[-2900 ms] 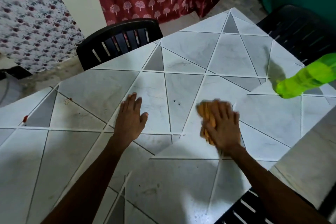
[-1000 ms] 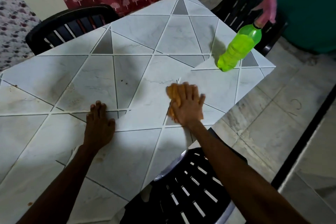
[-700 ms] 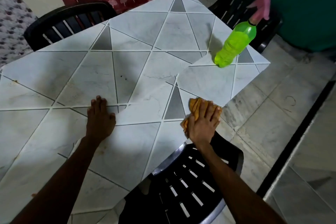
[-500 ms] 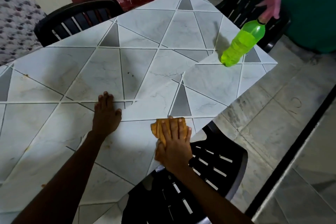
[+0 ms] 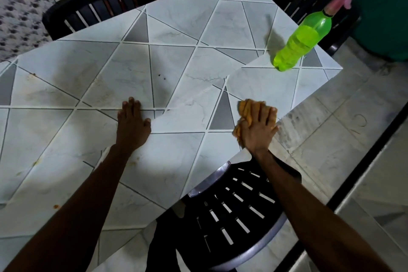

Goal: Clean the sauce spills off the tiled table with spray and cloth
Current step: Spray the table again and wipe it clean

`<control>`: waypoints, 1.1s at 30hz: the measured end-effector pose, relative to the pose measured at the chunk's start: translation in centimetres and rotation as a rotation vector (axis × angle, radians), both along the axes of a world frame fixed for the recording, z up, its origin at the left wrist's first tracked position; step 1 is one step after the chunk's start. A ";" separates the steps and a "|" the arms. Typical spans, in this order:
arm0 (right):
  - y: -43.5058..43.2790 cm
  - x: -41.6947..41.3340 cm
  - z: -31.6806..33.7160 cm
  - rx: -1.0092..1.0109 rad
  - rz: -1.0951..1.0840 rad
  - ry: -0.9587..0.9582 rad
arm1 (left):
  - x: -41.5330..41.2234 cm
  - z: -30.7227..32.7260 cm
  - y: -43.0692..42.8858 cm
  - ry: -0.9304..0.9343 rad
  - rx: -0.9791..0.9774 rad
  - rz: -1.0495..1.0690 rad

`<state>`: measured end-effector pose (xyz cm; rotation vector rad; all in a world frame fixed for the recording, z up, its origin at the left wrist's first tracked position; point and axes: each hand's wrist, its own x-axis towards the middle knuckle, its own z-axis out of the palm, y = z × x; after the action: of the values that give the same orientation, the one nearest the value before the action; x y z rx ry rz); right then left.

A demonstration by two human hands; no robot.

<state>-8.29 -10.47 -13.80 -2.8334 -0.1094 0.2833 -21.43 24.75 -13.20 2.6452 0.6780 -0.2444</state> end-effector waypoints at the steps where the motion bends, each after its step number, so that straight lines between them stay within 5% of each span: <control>1: 0.9 -2.6 -0.1 -0.017 0.060 -0.025 | 0.0 -0.1 0.0 0.002 0.004 0.001; 6: 5.6 -14.6 -0.1 -0.046 0.359 -0.074 | -0.2 -0.9 0.3 0.003 0.035 -0.028; 10: 4.1 -12.1 0.1 -0.104 0.524 -0.086 | 0.1 -0.8 0.2 -0.033 0.026 -0.023; 18: 4.3 -1.2 0.7 -0.139 0.165 -0.014 | 0.3 0.1 0.1 -0.050 0.010 0.016; 26: 6.9 -13.8 1.0 -0.068 0.880 -0.113 | -3.1 1.3 1.2 -0.108 0.031 -0.069; 30: 3.7 -6.9 0.9 -0.224 0.518 -0.050 | -5.4 1.9 0.9 -0.122 0.020 -0.052; 33: 7.9 -3.1 1.2 -0.156 0.332 -0.011 | -7.2 2.2 1.5 -0.115 0.025 -0.046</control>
<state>-11.41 -2.55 -12.61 -2.9616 -0.5875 0.3599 -28.63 26.24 -11.01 2.6773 0.5867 -0.0958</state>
